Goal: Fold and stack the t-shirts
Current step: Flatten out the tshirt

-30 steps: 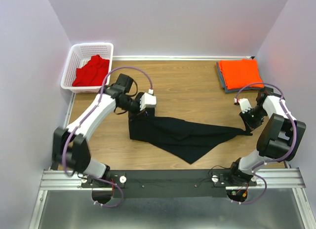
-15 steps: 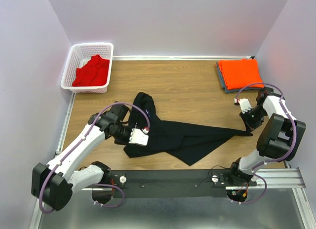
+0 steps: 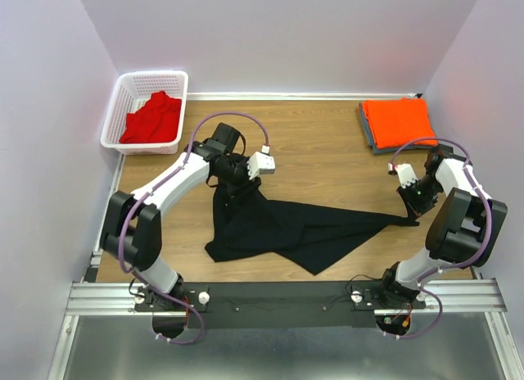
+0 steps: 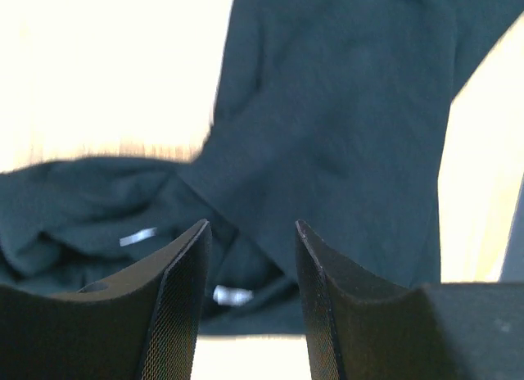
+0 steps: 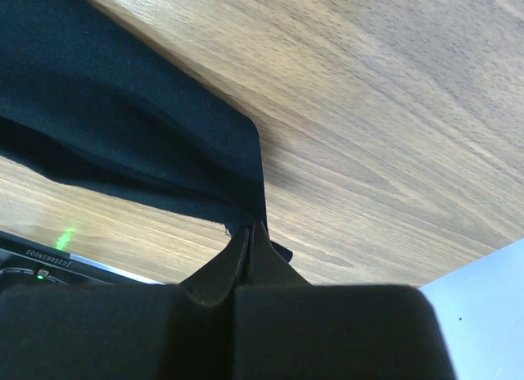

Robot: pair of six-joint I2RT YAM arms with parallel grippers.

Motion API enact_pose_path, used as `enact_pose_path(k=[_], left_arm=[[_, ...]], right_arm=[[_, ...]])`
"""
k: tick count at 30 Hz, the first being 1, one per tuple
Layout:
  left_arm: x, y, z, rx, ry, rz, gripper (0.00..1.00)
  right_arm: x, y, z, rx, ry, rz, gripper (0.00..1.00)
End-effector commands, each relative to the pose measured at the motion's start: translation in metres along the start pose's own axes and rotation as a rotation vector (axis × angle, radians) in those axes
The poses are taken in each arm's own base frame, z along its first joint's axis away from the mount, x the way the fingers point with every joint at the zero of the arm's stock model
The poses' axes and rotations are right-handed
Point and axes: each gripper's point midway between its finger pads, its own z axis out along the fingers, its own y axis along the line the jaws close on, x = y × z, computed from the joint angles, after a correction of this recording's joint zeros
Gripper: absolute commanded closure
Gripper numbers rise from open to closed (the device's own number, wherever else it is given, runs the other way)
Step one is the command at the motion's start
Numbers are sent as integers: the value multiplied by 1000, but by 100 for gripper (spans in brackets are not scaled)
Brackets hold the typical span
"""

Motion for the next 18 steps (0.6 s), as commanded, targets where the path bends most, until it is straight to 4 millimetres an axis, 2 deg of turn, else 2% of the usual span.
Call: enact_pose_path(k=[1, 5, 9, 18], left_arm=[[-8, 4, 6, 98, -93, -146, 45], [3, 14, 8, 138, -105, -187, 43], [12, 9, 18, 221, -99, -223, 34], [21, -8, 31, 349, -112, -268, 36]], right_arm=[[6, -1, -1, 12, 19, -4, 99], [8, 2, 0, 7, 18, -3, 99], [9, 3, 2, 2, 21, -1, 100], [9, 1, 3, 4, 29, -2, 99]])
